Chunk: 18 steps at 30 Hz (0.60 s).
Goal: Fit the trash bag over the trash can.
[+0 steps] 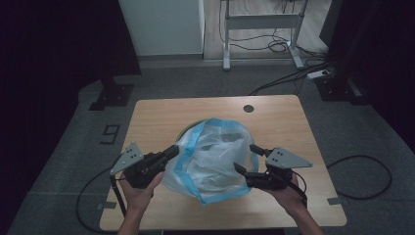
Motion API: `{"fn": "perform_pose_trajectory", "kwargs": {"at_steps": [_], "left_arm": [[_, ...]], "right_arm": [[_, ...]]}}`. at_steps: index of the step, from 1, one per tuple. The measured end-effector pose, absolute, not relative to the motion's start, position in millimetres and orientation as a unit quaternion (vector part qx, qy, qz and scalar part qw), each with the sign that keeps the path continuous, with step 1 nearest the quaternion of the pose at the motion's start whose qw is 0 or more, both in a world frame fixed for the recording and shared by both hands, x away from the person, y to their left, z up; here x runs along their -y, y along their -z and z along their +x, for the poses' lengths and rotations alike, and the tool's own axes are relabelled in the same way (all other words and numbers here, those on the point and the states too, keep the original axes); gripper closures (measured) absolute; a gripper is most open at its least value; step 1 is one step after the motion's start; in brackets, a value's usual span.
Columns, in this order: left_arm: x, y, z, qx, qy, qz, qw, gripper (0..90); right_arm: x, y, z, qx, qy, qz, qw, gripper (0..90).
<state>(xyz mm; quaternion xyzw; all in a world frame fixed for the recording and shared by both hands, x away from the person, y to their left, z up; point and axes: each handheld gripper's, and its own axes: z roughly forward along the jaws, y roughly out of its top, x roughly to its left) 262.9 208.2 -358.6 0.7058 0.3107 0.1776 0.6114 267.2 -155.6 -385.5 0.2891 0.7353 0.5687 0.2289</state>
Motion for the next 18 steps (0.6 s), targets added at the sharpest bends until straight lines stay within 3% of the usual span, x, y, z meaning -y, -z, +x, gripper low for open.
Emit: {"fn": "perform_pose_trajectory", "kwargs": {"at_steps": [4, 6, 8, 11, 13, 14, 15, 16, 18], "left_arm": [[-206, 359, 260, -0.305, -0.174, 0.710, 0.610, 88.9], [-206, 359, 259, -0.304, -0.172, 0.712, 0.609, 88.9], [-206, 360, 260, -0.304, -0.170, 0.713, 0.609, 88.8], [-207, 361, 260, -0.305, -0.167, 0.711, 0.611, 88.8], [-207, 361, 260, -0.306, -0.167, 0.711, 0.610, 88.8], [-207, 362, 260, -0.306, -0.166, 0.711, 0.611, 88.8], [-207, 362, 260, -0.306, -0.166, 0.711, 0.611, 88.8], [-207, 362, 260, -0.307, -0.166, 0.710, 0.611, 88.8], [-207, 362, 260, -0.307, -0.167, 0.710, 0.611, 88.8]], "right_arm": [[153, 394, 274, -0.744, -0.548, 0.313, 0.220, 19.4], [154, 400, 276, -0.743, -0.546, 0.320, 0.219, 23.2], [154, 402, 275, -0.740, -0.554, 0.316, 0.215, 34.6], [153, 402, 274, -0.740, -0.553, 0.315, 0.217, 39.3], [154, 400, 274, -0.738, -0.546, 0.325, 0.227, 49.0], [156, 400, 275, -0.735, -0.543, 0.334, 0.232, 59.5], [156, 400, 275, -0.735, -0.543, 0.334, 0.232, 59.5], [157, 398, 275, -0.734, -0.539, 0.339, 0.235, 68.7], [157, 397, 274, -0.733, -0.537, 0.341, 0.239, 72.0]]}}
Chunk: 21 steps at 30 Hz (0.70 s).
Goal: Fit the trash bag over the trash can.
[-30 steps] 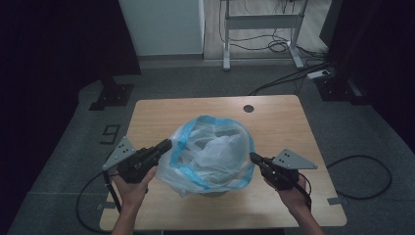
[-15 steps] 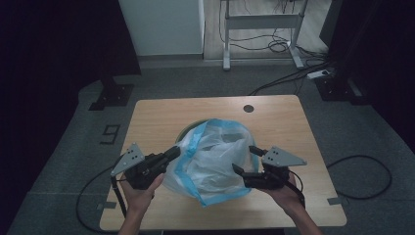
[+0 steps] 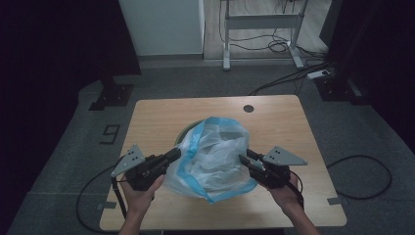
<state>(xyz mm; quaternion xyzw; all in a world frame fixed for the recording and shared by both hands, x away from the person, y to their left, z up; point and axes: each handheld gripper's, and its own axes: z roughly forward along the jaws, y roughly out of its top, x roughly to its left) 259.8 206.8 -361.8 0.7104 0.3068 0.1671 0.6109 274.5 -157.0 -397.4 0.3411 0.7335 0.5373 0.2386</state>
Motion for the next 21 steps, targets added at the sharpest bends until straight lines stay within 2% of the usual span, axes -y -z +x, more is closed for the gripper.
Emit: {"fn": "perform_pose_trajectory", "kwargs": {"at_steps": [3, 5, 11, 21], "left_arm": [[-208, 361, 261, -0.309, -0.176, 0.708, 0.610, 88.7], [-212, 360, 263, -0.313, -0.188, 0.703, 0.610, 88.8], [-228, 361, 279, -0.343, -0.209, 0.679, 0.614, 89.1], [-248, 391, 309, -0.405, -0.171, 0.673, 0.595, 88.9]], "right_arm": [[156, 395, 275, -0.729, -0.534, 0.346, 0.253, 85.2], [157, 392, 277, -0.722, -0.538, 0.347, 0.262, 87.5], [161, 385, 291, -0.715, -0.530, 0.355, 0.287, 87.9], [170, 401, 324, -0.711, -0.503, 0.401, 0.284, 88.1]]}}
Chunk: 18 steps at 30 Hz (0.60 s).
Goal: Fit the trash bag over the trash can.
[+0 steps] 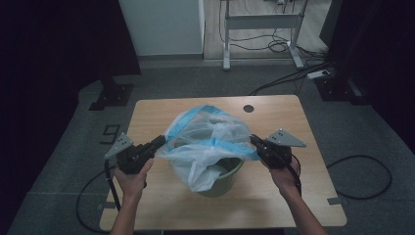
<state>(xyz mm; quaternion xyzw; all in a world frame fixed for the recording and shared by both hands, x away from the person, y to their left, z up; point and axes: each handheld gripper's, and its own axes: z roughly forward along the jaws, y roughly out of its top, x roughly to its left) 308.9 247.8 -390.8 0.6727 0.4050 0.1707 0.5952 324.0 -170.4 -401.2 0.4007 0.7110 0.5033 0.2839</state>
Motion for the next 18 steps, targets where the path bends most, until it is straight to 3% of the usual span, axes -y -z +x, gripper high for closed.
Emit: {"fn": "perform_pose_trajectory", "kwargs": {"at_steps": [15, 16, 18], "left_arm": [[-256, 423, 309, -0.434, -0.123, 0.683, 0.574, 88.3], [-256, 423, 309, -0.434, -0.123, 0.683, 0.575, 88.2], [-256, 421, 308, -0.431, -0.123, 0.683, 0.577, 88.1]], "right_arm": [[179, 437, 330, -0.723, -0.498, 0.420, 0.231, 88.5], [180, 438, 330, -0.722, -0.499, 0.421, 0.230, 87.2], [185, 433, 326, -0.711, -0.509, 0.423, 0.238, 73.0]]}}
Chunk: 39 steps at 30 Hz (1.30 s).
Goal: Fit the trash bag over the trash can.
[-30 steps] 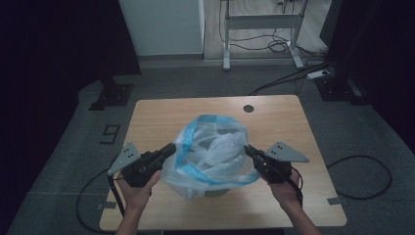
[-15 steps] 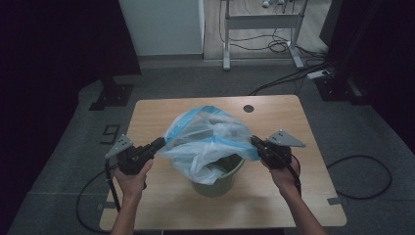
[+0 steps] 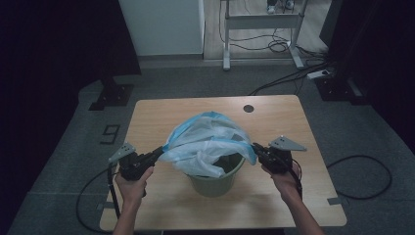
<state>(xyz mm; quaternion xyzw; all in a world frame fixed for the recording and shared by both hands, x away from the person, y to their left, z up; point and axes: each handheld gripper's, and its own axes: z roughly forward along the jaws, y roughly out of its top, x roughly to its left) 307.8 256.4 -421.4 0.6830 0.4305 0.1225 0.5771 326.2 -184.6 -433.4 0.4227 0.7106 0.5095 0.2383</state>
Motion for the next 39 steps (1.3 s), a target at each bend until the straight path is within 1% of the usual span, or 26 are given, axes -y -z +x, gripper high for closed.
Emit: {"fn": "perform_pose_trajectory", "kwargs": {"at_steps": [1, 3, 5, 6, 7, 8, 9, 10, 11, 12, 13, 14, 17, 19, 20, 21, 22, 24, 25, 26, 27, 28, 31, 32, 34, 39], "left_arm": [[-257, 420, 307, -0.429, -0.123, 0.683, 0.578, 88.0], [-257, 418, 307, -0.428, -0.125, 0.683, 0.578, 87.8], [-256, 416, 306, -0.426, -0.127, 0.683, 0.579, 87.7], [-256, 416, 306, -0.426, -0.127, 0.683, 0.579, 87.6], [-256, 414, 306, -0.425, -0.128, 0.683, 0.581, 87.6], [-256, 413, 306, -0.424, -0.129, 0.682, 0.581, 87.5], [-255, 413, 305, -0.424, -0.130, 0.683, 0.581, 87.5], [-255, 412, 305, -0.423, -0.131, 0.682, 0.582, 87.5], [-253, 411, 305, -0.422, -0.131, 0.682, 0.583, 87.4], [-253, 411, 305, -0.422, -0.131, 0.682, 0.583, 87.4], [-253, 411, 305, -0.421, -0.131, 0.683, 0.583, 87.4], [-252, 410, 304, -0.420, -0.131, 0.684, 0.582, 87.2], [-251, 409, 304, -0.420, -0.130, 0.684, 0.582, 87.2], [-251, 409, 304, -0.419, -0.130, 0.683, 0.584, 87.1], [-251, 409, 304, -0.419, -0.130, 0.683, 0.584, 87.1], [-250, 408, 304, -0.419, -0.130, 0.684, 0.583, 87.1], [-251, 408, 303, -0.418, -0.130, 0.685, 0.582, 87.1], [-252, 407, 301, -0.416, -0.131, 0.687, 0.581, 87.0], [-252, 407, 301, -0.416, -0.131, 0.687, 0.581, 87.0], [-253, 407, 300, -0.416, -0.129, 0.687, 0.582, 87.0], [-253, 408, 300, -0.416, -0.129, 0.687, 0.582, 87.0], [-254, 408, 298, -0.415, -0.128, 0.687, 0.582, 87.0], [-254, 409, 295, -0.412, -0.127, 0.689, 0.583, 87.2], [-254, 411, 292, -0.409, -0.123, 0.690, 0.584, 87.2], [-254, 412, 290, -0.408, -0.121, 0.691, 0.584, 87.3], [-256, 421, 285, -0.409, -0.110, 0.697, 0.578, 87.5]], "right_arm": [[187, 429, 323, -0.701, -0.515, 0.425, 0.248, 68.0], [193, 418, 317, -0.687, -0.532, 0.420, 0.261, 66.4], [196, 406, 310, -0.681, -0.547, 0.407, 0.266, 63.4], [196, 406, 310, -0.681, -0.547, 0.407, 0.266, 63.4], [197, 400, 306, -0.681, -0.554, 0.398, 0.267, 61.1], [193, 389, 299, -0.684, -0.567, 0.378, 0.261, 53.4], [193, 389, 299, -0.684, -0.567, 0.378, 0.261, 53.4], [191, 386, 297, -0.686, -0.571, 0.371, 0.257, 50.8], [181, 379, 292, -0.697, -0.579, 0.343, 0.245, 43.2], [177, 378, 290, -0.701, -0.582, 0.335, 0.241, 41.0], [177, 378, 290, -0.701, -0.582, 0.335, 0.241, 41.0], [163, 374, 287, -0.716, -0.586, 0.305, 0.224, 37.9], [151, 373, 287, -0.731, -0.582, 0.285, 0.216, 37.0], [133, 374, 291, -0.749, -0.566, 0.264, 0.220, 40.2], [128, 375, 292, -0.754, -0.561, 0.261, 0.223, 47.9], [128, 375, 292, -0.754, -0.561, 0.261, 0.223, 47.9], [124, 376, 293, -0.759, -0.553, 0.257, 0.226, 59.9], [123, 377, 289, -0.763, -0.562, 0.240, 0.211, 85.5], [123, 377, 289, -0.763, -0.562, 0.240, 0.211, 85.5], [126, 379, 282, -0.761, -0.572, 0.229, 0.202, 88.3], [126, 379, 282, -0.761, -0.572, 0.229, 0.202, 88.3], [129, 383, 272, -0.764, -0.578, 0.217, 0.189, 88.7], [131, 388, 260, -0.765, -0.586, 0.201, 0.176, 88.7], [132, 394, 247, -0.768, -0.592, 0.185, 0.161, 88.7], [132, 401, 237, -0.773, -0.590, 0.176, 0.153, 88.7], [131, 427, 224, -0.787, -0.577, 0.168, 0.136, 88.7]]}}
